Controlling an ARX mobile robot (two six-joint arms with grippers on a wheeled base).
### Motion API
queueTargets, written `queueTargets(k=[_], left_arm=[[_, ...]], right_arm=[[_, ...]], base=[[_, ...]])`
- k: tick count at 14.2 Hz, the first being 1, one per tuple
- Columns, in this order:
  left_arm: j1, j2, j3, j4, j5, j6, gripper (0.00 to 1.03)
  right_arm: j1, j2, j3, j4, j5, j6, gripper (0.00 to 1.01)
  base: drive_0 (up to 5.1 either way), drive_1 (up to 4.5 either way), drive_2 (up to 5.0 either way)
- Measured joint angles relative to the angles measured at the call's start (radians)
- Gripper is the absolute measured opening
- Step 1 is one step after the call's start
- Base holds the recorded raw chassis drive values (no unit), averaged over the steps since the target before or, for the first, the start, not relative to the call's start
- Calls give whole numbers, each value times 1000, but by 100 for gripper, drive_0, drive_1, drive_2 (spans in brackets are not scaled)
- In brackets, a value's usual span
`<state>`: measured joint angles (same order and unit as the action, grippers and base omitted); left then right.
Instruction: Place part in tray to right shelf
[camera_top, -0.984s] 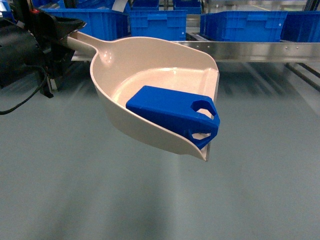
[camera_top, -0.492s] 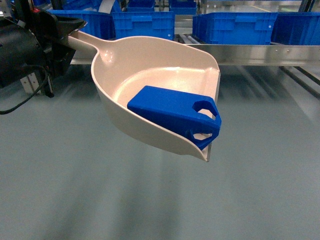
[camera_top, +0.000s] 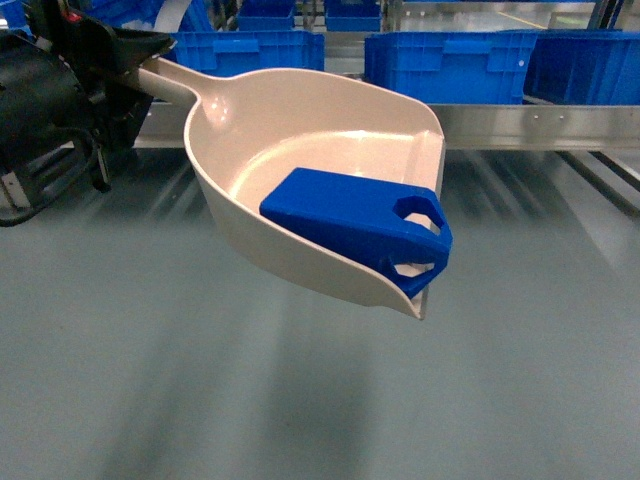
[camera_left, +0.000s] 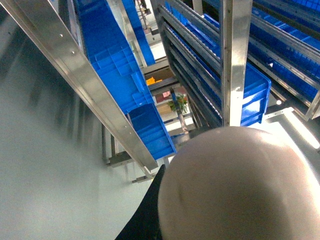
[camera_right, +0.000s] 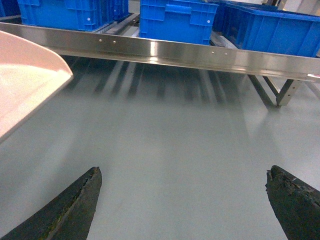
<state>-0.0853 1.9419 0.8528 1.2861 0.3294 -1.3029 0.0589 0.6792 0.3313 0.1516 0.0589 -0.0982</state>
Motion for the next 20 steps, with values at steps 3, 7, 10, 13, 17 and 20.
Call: queueTargets(k=[3,7,10,13,17,20], left_arm=[[-4,0,0,-2,3,1,14],[-1,0,0,-10,0,2,14],[-1,0,0,-6,0,2,14],[-1,0,0,-3,0,1,14],[0,0,0,-10,1,1,14],[0,0,0,-13,0,2,14]], right_arm=[[0,0,0,-2,1,0,98],[0,0,0,-2,1,0,98],[0,0,0,-2,1,0,98],[0,0,0,0,1,0,98],[0,0,0,-1,1,0,98],[0,0,0,-2,1,0,98]], base=[[17,451,-416],[26,451,-398],[26,451,-398],[26,451,-398],[26,451,-398],[26,451,-398]])
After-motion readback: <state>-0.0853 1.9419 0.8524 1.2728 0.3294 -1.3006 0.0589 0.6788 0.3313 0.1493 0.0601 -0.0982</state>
